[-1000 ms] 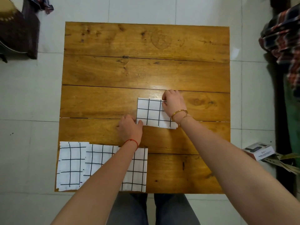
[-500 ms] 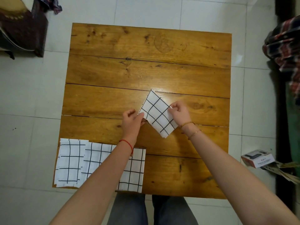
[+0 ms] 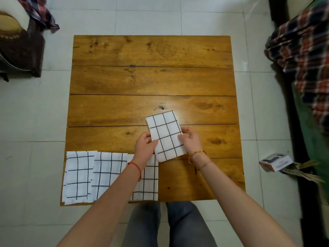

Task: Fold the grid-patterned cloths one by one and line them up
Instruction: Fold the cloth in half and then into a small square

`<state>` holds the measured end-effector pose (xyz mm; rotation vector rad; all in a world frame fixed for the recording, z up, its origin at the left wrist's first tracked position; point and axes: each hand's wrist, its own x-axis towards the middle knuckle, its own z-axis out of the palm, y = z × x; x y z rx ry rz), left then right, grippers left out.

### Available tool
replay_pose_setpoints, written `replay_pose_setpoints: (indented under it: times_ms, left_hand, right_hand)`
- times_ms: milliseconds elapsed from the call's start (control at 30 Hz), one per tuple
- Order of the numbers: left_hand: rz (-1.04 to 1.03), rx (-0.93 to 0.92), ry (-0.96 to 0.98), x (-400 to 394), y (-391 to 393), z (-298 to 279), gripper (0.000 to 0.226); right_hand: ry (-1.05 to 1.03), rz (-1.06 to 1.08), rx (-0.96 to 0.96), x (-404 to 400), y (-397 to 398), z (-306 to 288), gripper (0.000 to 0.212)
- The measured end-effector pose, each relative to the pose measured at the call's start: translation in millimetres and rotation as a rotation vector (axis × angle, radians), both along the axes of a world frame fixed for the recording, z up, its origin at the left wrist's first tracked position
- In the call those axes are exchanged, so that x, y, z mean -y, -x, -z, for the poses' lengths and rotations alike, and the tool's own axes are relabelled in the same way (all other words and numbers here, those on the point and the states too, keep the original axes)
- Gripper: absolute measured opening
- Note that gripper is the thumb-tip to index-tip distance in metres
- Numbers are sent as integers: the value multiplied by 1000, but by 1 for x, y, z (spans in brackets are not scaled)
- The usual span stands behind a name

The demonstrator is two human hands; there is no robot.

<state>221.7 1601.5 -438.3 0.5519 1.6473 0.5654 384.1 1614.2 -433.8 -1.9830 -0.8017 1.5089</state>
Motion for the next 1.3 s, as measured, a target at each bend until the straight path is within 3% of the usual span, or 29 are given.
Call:
replay_pose_setpoints:
  times_ms: [267, 533, 1300]
  left_hand:
    - [219, -52, -16, 60, 16, -11, 38]
    - [250, -75, -13, 103, 7, -17, 53]
    - [301, -53, -25, 143, 3, 3, 61]
  right_hand:
    - [-39, -14, 179, 74, 7, 5, 6]
    - [30, -27, 297, 117, 3, 10, 3]
    - [110, -187, 547, 150, 7, 24, 17]
